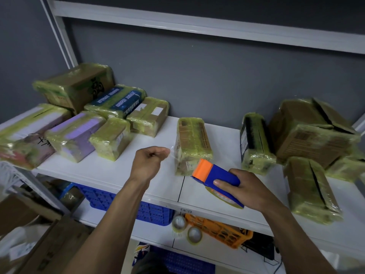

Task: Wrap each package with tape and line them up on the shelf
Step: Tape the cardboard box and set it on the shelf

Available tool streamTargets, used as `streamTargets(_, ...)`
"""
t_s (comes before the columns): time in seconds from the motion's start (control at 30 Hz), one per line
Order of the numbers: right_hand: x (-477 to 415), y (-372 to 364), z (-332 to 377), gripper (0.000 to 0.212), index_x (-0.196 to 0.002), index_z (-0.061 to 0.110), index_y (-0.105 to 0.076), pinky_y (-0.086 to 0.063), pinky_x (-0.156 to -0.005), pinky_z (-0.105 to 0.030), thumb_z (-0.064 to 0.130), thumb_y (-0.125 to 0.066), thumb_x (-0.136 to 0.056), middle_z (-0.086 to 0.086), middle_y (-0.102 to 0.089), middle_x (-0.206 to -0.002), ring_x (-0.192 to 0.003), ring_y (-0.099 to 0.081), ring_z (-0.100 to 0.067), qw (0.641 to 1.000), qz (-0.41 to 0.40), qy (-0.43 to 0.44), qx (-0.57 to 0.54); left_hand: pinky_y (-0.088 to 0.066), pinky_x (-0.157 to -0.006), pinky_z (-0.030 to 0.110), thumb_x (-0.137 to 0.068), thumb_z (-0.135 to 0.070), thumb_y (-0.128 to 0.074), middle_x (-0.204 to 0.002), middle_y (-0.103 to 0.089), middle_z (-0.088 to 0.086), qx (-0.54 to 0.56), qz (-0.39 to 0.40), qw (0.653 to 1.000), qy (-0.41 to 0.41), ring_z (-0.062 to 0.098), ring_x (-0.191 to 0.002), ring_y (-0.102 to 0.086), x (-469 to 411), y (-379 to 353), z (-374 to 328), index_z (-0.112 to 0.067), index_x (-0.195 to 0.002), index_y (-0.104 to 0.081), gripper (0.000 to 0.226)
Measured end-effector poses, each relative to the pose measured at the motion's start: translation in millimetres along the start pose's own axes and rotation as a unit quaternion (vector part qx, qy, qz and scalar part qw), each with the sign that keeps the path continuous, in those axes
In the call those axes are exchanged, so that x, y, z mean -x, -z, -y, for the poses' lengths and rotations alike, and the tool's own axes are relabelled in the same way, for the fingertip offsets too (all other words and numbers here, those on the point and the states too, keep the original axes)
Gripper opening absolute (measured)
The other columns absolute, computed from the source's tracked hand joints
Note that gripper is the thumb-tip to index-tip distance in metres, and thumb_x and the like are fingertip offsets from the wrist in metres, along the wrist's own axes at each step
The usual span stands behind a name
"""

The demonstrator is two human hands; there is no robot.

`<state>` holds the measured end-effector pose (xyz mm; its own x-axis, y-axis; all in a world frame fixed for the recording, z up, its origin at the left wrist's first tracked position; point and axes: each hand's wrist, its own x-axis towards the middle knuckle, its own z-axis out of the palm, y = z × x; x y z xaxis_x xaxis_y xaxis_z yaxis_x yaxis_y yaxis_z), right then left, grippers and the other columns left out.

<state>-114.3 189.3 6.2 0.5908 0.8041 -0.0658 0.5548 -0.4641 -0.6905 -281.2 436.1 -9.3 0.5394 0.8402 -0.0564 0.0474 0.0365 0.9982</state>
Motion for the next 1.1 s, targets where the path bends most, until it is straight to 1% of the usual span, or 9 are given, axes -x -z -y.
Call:
streamTargets(0.1, -0.2, 1.6, 6.9, 0.07, -0.08, 0.021, -0.062, -0.058, -0.065, -0.041, 0.089, -0.06, -0.068, 0.003, -0.068, -0.073, -0.063, -0.068, -0.01, 0.999, -0.03, 0.007, 0.021, -0.048, -0.07, 0.006, -0.092, -0.012, -0.073, -0.087, -0.078, -0.013, 0.003, -0.014, 1.0, 0.006, -0.004, -0.082, -0.07, -1.2, 2.3, 9.5, -0.022, -0.087, -0.08, 0.014)
streamTargets(0.23, -10.0, 2.1, 29.9, 0.067, -0.073, 0.026, -0.062, -0.053, -0.055, -0.028, 0.092, -0.06, -0.064, 0.016, -0.065, -0.068, -0.06, -0.065, -0.003, 0.993, -0.106, 0.026, 0.054, -0.045, -0.075, 0.016, -0.09, -0.024, -0.077, -0.087, -0.077, -0.017, 0.037, -0.046, 0.998, 0.037, -0.01, -0.081, -0.068, -7.3, 3.2, 16.2, -0.024, -0.089, -0.079, 0.002)
streamTargets(0.33, -23.0, 9.3, 45.8, 0.069, -0.068, 0.026, -0.058, -0.048, -0.054, -0.026, 0.094, -0.06, -0.06, 0.013, -0.062, -0.063, -0.057, -0.061, -0.005, 0.984, -0.133, 0.029, 0.115, -0.045, -0.077, 0.017, -0.085, -0.026, -0.082, -0.089, -0.077, -0.016, 0.063, -0.058, 0.995, 0.042, -0.009, -0.083, -0.068, -11.8, 3.0, 20.7, -0.022, -0.089, -0.079, 0.006)
streamTargets(0.43, -37.2, 14.5, 59.4, 0.069, -0.075, 0.027, -0.056, -0.057, -0.058, -0.03, 0.094, -0.061, -0.063, 0.009, -0.063, -0.067, -0.063, -0.064, -0.007, 0.974, -0.12, 0.025, 0.189, -0.045, -0.075, 0.015, -0.083, -0.021, -0.084, -0.09, -0.077, -0.012, 0.087, -0.072, 0.992, 0.047, -0.002, -0.087, -0.07, -14.9, -4.0, 26.4, -0.02, -0.088, -0.078, 0.008)
streamTargets(0.6, -56.2, 20.4, 79.1, 0.076, -0.083, 0.025, -0.052, -0.054, -0.059, -0.029, 0.097, -0.061, -0.059, 0.007, -0.061, -0.082, -0.075, -0.063, -0.011, 0.952, -0.101, -0.02, 0.288, -0.045, -0.074, 0.015, -0.084, -0.02, -0.083, -0.096, -0.077, -0.004, 0.112, -0.079, 0.988, 0.069, 0.006, -0.092, -0.07, -26.5, -16.7, 36.0, -0.017, -0.091, -0.078, 0.009)
streamTargets(0.77, -72.5, 19.8, 94.2, 0.085, -0.108, 0.02, -0.053, -0.062, -0.075, -0.037, 0.089, -0.07, -0.061, -0.001, -0.064, -0.106, -0.098, -0.067, -0.021, 0.941, -0.071, -0.057, 0.325, -0.045, -0.068, 0.013, -0.084, -0.016, -0.081, -0.079, -0.075, -0.016, 0.129, -0.065, 0.982, 0.122, 0.001, -0.085, -0.068, -39.4, -29.2, 47.8, -0.02, -0.084, -0.078, 0.005)
streamTargets(0.87, -78.8, 17.7, 97.2, 0.083, -0.107, 0.021, -0.047, -0.059, -0.075, -0.035, 0.087, -0.072, -0.063, -0.003, -0.063, -0.111, -0.102, -0.066, -0.024, 0.932, -0.066, -0.074, 0.348, -0.046, -0.066, 0.016, -0.085, -0.012, -0.078, -0.074, -0.074, -0.021, 0.134, -0.059, 0.978, 0.148, 0.001, -0.084, -0.066, -43.5, -37.0, 55.3, -0.021, -0.081, -0.077, 0.01)
streamTargets(1.0, -84.1, 15.5, 95.5, 0.08, -0.104, 0.022, -0.044, -0.055, -0.07, -0.033, 0.085, -0.074, -0.064, -0.003, -0.062, -0.11, -0.1, -0.065, -0.023, 0.93, -0.06, -0.088, 0.352, -0.046, -0.049, 0.01, -0.087, -0.012, -0.072, -0.077, -0.075, -0.018, 0.137, -0.049, 0.975, 0.17, 0.004, -0.075, -0.064, -46.5, -43.8, 62.0, -0.022, -0.085, -0.08, 0.013)
streamTargets(1.1, -88.7, 13.8, 94.8, 0.079, -0.103, 0.022, -0.044, -0.056, -0.073, -0.034, 0.084, -0.074, -0.064, -0.003, -0.062, -0.111, -0.101, -0.066, -0.024, 0.929, -0.058, -0.097, 0.353, -0.045, -0.051, 0.01, -0.088, -0.016, -0.073, -0.083, -0.075, -0.018, 0.135, -0.039, 0.974, 0.178, 0.001, -0.077, -0.065, -50.1, -48.5, 65.7, -0.024, -0.089, -0.08, 0.011)
